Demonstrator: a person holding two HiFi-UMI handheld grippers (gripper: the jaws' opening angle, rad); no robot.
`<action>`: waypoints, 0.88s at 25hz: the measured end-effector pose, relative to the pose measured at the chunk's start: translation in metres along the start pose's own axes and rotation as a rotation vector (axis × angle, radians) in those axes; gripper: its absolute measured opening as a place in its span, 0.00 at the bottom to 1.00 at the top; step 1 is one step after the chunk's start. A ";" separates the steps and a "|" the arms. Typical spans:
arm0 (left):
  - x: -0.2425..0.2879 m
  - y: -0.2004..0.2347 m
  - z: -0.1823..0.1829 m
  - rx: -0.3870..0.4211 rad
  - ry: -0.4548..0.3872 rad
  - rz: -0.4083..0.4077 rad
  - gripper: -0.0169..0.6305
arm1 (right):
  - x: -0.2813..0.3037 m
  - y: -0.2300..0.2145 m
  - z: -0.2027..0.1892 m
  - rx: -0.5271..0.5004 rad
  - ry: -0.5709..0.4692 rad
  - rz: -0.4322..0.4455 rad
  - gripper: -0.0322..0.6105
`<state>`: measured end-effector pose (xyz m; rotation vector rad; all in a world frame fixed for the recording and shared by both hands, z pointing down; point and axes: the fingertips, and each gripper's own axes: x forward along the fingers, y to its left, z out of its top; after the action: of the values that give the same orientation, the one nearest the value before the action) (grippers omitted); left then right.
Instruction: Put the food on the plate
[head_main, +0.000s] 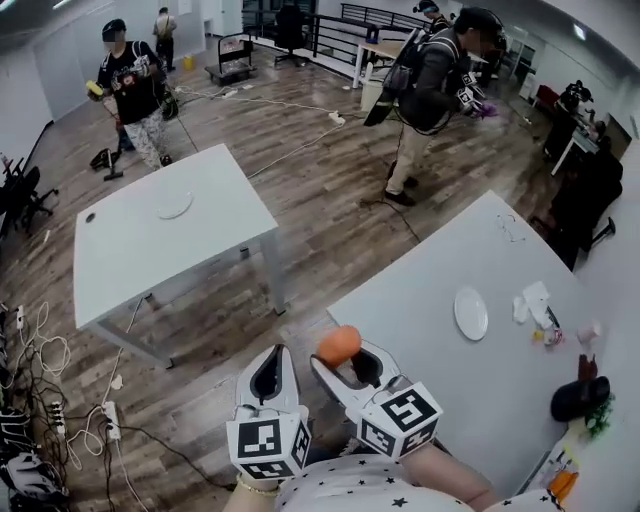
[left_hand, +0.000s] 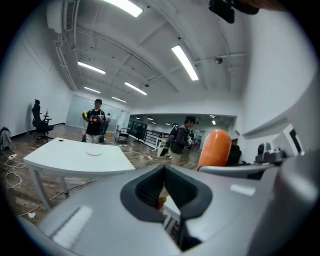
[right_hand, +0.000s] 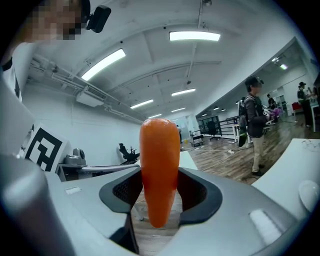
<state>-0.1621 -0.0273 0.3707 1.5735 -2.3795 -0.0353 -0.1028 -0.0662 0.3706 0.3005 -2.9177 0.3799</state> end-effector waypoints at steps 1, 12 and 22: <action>0.009 -0.021 -0.003 0.009 0.003 -0.023 0.04 | -0.014 -0.018 -0.001 0.006 -0.002 -0.023 0.39; 0.092 -0.213 -0.060 0.033 0.096 -0.287 0.04 | -0.155 -0.181 -0.023 0.066 -0.016 -0.320 0.39; 0.133 -0.311 -0.089 0.081 0.169 -0.478 0.04 | -0.212 -0.281 -0.053 0.137 0.030 -0.498 0.39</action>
<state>0.0915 -0.2611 0.4310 2.0592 -1.8552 0.0928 0.1719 -0.2812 0.4422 1.0012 -2.6600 0.4923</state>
